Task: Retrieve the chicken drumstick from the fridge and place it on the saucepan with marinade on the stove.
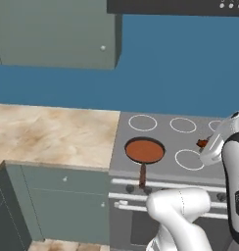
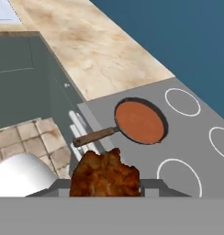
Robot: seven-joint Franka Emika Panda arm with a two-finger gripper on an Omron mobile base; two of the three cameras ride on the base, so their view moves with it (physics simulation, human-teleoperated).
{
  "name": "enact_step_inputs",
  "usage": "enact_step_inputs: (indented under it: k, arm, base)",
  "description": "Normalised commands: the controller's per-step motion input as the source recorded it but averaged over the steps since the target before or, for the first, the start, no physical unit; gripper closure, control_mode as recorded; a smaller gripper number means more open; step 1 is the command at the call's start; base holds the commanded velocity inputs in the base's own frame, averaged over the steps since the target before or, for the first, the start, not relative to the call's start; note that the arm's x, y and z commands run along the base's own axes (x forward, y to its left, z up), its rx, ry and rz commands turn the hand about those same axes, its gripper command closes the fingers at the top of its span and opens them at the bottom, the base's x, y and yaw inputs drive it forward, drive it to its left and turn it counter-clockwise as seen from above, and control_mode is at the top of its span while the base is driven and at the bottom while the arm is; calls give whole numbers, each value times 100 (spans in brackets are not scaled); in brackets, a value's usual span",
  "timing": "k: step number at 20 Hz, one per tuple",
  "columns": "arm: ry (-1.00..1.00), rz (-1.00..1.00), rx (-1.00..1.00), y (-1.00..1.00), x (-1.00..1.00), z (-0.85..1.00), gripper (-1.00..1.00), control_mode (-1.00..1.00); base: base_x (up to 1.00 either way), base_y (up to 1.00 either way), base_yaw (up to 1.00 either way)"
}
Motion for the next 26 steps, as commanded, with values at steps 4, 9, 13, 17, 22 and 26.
enact_step_inputs:
  k: [4,9,13,17,22,26]
  arm:
    - [0,0,0,0,0,0,100,100]
    - [0,0,0,0,0,0,100,100]
    - [0,0,0,0,0,0,100,100]
    - [0,0,0,0,0,0,100,100]
    - [0,0,0,0,0,0,100,100]
    - [0,0,0,0,0,0,100,100]
  base:
    - [4,66,-44]
    - [0,66,-39]
    - [0,30,-29]
    - [0,-3,-17]
    - [3,0,-6]
    - [5,0,0]
